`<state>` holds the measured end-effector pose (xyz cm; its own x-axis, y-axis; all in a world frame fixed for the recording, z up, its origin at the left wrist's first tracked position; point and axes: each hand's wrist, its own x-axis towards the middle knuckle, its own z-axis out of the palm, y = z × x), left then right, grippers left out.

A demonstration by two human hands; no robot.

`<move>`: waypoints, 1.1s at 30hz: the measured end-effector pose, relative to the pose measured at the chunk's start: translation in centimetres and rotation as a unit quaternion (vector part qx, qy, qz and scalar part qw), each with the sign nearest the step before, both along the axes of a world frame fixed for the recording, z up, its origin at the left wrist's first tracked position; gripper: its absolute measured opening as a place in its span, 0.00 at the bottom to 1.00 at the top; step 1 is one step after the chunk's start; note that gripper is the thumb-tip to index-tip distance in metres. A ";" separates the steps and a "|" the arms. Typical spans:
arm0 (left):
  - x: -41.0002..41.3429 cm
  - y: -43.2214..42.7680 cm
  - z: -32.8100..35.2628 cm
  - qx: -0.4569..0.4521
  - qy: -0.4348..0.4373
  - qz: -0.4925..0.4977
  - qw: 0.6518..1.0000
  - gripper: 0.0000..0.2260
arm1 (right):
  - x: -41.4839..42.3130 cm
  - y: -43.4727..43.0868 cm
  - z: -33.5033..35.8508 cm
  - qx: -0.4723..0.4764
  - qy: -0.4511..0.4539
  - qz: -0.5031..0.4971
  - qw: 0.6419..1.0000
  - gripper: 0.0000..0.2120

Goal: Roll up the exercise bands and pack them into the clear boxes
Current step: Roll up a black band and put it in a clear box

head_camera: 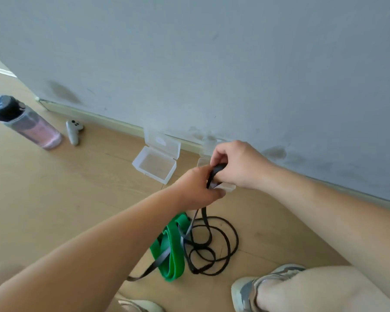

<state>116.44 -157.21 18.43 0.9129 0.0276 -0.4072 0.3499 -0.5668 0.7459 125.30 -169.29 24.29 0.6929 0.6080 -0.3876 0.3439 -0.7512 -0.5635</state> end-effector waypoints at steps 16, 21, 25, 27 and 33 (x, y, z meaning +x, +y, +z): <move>-2.5 2.4 8.9 0.157 -0.125 0.072 0.977 0.12 | -1.9 0.0 7.9 0.235 0.026 -0.038 0.971 0.24; -3.7 3.8 10.7 0.250 -0.135 0.121 0.951 0.16 | -2.4 1.3 7.5 0.201 0.115 0.005 0.973 0.24; -3.7 3.5 14.3 0.128 -0.256 0.221 0.932 0.15 | -4.9 2.8 8.3 0.215 0.144 0.061 0.964 0.12; -4.0 3.9 15.7 0.089 -0.325 0.277 0.900 0.15 | -5.8 3.0 8.9 0.272 0.144 0.033 0.951 0.07; -4.1 6.4 15.9 -0.041 -0.227 0.307 0.923 0.15 | -6.3 3.6 7.5 0.244 0.029 0.032 0.969 0.08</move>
